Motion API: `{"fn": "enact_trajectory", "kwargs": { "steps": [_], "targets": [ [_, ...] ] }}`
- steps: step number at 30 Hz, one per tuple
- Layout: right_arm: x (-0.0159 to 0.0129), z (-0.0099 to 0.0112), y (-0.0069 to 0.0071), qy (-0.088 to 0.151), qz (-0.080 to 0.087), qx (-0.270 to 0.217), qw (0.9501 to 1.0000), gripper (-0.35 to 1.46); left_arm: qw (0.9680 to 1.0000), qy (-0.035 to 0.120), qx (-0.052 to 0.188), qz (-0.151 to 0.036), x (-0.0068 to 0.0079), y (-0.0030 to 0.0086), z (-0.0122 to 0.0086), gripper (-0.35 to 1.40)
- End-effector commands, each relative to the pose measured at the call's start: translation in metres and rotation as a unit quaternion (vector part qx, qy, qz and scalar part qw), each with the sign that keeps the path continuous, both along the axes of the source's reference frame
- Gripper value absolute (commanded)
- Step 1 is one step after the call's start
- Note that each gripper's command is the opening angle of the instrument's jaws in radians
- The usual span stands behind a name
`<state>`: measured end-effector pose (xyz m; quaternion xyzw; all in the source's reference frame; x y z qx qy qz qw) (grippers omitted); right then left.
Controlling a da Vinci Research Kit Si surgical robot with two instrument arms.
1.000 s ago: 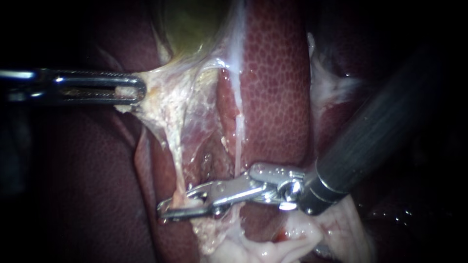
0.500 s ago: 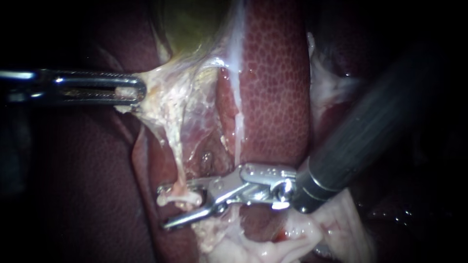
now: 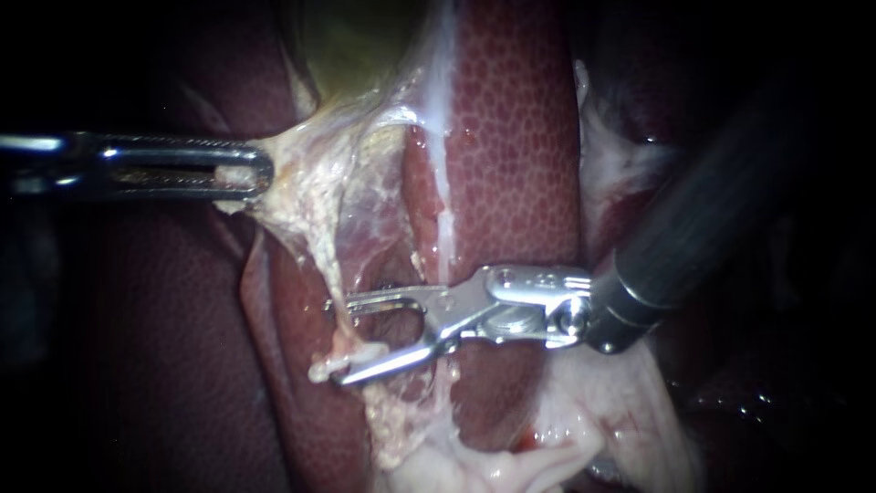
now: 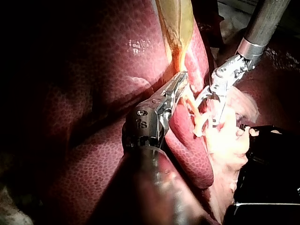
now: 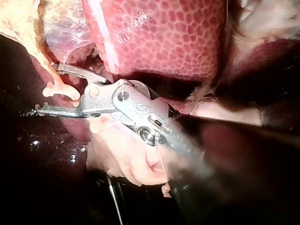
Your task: Going back first clip left tube
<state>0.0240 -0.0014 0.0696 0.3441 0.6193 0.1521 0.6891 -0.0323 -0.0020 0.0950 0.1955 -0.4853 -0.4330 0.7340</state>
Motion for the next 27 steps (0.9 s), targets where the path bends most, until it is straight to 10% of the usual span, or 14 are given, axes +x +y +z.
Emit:
{"fn": "enact_trajectory", "kwargs": {
  "steps": [1,16,27],
  "targets": [
    [-0.0005,-0.0002,0.0001,0.002,-0.002,-0.002,1.0000,0.60,1.0000,0.000,0.000,0.000,0.0001,0.0000,0.0000,-0.35],
    [-0.0124,-0.0053,0.0043,-0.014,0.016,-0.046,0.9987,0.60,1.0000,-0.001,0.000,0.001,0.0003,0.0000,0.0000,-0.35],
    [-0.0159,-0.0093,0.0061,-0.023,0.015,-0.066,0.9974,0.60,1.0000,-0.001,0.000,0.001,0.0002,0.0000,0.0001,-0.35]
  ]
}}
